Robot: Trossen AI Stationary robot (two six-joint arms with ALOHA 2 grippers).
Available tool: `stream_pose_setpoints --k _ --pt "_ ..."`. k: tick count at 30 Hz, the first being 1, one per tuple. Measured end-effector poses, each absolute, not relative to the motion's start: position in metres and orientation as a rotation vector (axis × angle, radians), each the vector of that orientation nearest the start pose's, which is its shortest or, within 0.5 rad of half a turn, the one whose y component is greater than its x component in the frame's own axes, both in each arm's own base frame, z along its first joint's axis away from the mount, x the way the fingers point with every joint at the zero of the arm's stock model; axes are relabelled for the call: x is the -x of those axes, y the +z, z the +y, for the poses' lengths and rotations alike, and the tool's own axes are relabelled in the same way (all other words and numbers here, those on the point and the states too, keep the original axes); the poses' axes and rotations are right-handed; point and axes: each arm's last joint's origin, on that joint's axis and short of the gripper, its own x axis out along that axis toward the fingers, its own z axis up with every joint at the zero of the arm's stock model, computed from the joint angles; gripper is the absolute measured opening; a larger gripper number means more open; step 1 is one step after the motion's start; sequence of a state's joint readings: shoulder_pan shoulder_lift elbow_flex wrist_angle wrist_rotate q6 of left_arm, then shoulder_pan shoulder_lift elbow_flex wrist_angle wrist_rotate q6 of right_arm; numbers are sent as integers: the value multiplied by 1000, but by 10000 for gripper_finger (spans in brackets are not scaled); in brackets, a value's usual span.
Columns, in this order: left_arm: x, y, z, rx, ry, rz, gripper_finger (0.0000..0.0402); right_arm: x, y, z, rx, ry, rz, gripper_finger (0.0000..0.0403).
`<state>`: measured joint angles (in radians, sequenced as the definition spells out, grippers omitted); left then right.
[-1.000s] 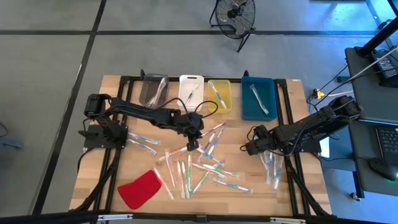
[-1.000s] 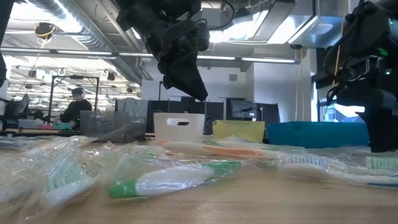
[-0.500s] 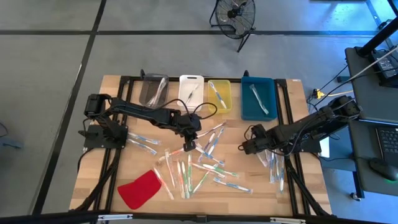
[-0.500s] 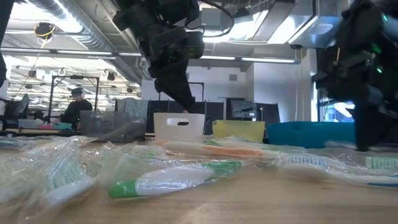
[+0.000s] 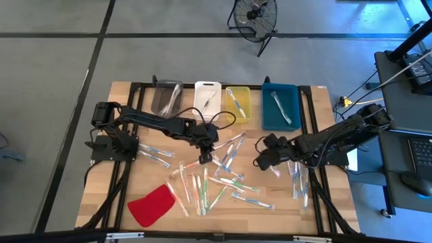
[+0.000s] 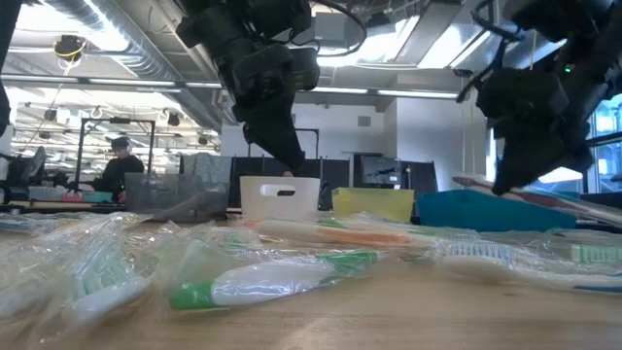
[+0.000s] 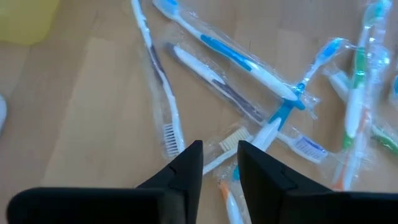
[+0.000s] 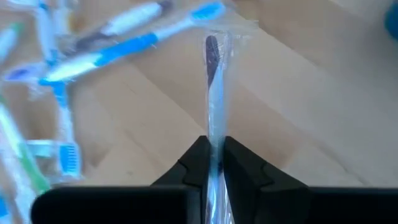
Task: Pick & Place Toothbrushes
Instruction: Put the violet toothbrush into the white bin
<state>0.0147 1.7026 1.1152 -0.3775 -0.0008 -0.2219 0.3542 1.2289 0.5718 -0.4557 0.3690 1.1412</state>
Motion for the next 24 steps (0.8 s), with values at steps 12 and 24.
stream_pose_setpoints --k 12,24 --pt "-347 200 8 171 229 939 182 -211 177 63 -477 -471 700 33" --pt "-355 206 9 130 207 844 187 -229 198 60 -354 -317 508 32"
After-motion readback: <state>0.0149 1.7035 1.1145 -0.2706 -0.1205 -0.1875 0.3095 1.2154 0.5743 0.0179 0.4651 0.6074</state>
